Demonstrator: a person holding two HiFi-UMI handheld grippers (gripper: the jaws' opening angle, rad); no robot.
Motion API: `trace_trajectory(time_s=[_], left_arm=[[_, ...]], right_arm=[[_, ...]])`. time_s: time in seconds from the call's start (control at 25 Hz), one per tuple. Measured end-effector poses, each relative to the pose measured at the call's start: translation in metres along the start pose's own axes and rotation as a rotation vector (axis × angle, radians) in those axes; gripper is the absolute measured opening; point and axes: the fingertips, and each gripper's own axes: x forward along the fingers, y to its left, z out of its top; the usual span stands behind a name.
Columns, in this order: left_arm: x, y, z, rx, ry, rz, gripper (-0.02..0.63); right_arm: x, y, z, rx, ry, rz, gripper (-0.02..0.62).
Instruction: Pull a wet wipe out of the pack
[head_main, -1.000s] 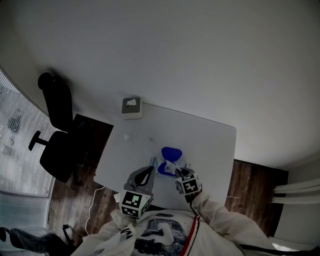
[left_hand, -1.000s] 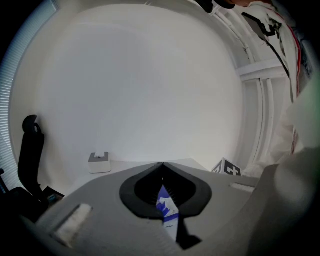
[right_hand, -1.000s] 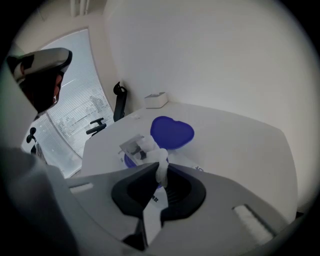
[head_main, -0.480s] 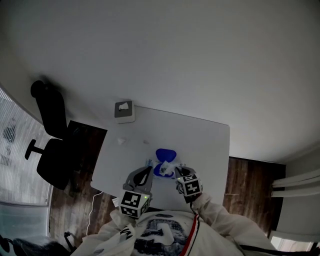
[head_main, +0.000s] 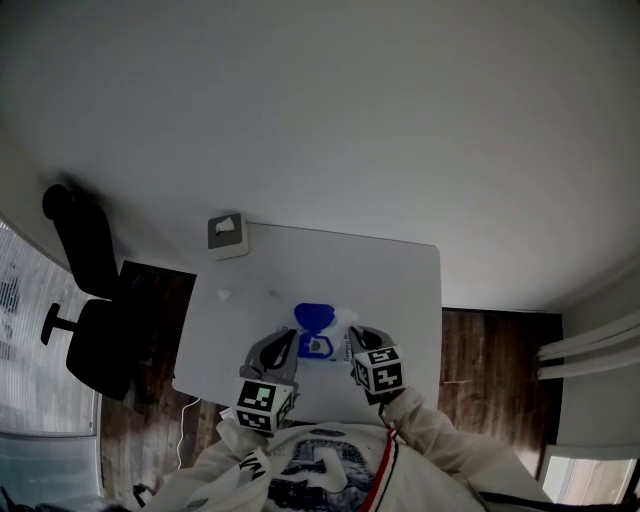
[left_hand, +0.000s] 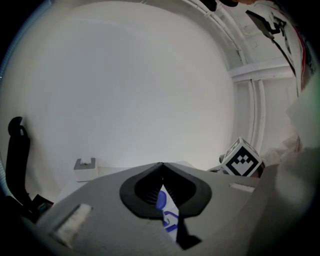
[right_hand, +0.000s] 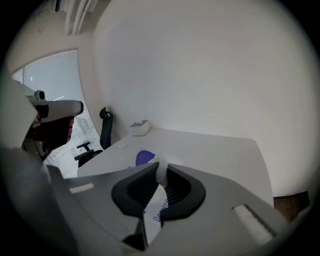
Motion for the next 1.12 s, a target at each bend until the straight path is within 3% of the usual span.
trace_trajectory(time_s=[0.52,1.12], left_arm=[[0.010,0.002,0.033,0.068,-0.069,0.002,0.005],[0.015,0.005,0.101,0.154,-0.192,0.012,0.005]], right_arm=[[-0.057,-0.019,0.073,-0.054,-0.222,-0.127,0.018],[-0.132,-0.022,0.161,-0.013,-0.473,-0.161,0.018]])
